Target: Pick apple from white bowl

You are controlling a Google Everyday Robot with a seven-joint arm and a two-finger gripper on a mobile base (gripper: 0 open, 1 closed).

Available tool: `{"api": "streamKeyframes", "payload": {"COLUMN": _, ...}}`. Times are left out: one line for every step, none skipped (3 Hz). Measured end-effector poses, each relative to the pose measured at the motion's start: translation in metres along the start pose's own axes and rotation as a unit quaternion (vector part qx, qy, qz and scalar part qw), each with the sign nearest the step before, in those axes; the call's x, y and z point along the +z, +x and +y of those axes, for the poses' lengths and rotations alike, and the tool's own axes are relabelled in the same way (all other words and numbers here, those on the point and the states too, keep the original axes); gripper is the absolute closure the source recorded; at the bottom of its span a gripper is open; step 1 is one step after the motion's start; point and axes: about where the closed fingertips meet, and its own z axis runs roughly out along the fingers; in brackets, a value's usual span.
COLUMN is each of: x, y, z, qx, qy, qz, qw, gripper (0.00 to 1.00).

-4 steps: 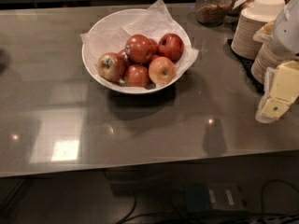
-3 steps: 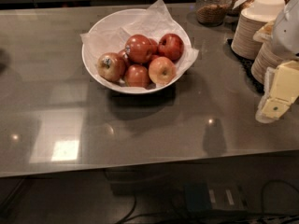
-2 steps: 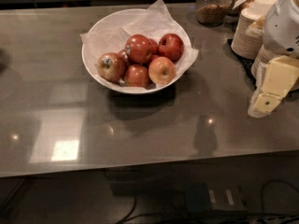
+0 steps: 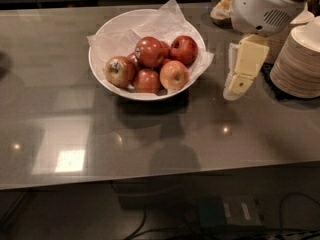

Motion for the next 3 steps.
{"api": "streamKeyframes", "payload": {"x": 0.0015, "y": -0.0158, "z": -0.0128, "qx": -0.027, "qy": 0.005, "qz": -0.026, "qw": 0.9993, "gripper": 0.00}}
{"api": "streamKeyframes", "payload": {"x": 0.0013, "y": -0.0160, "z": -0.0131, "qx": -0.027, "qy": 0.005, "qz": -0.026, "qw": 0.9993, "gripper": 0.00}}
{"api": "streamKeyframes", "payload": {"x": 0.0097, "y": -0.0189, "z": -0.0172, "qx": -0.019, "qy": 0.010, "qz": -0.042, "qw": 0.9989, "gripper": 0.00}}
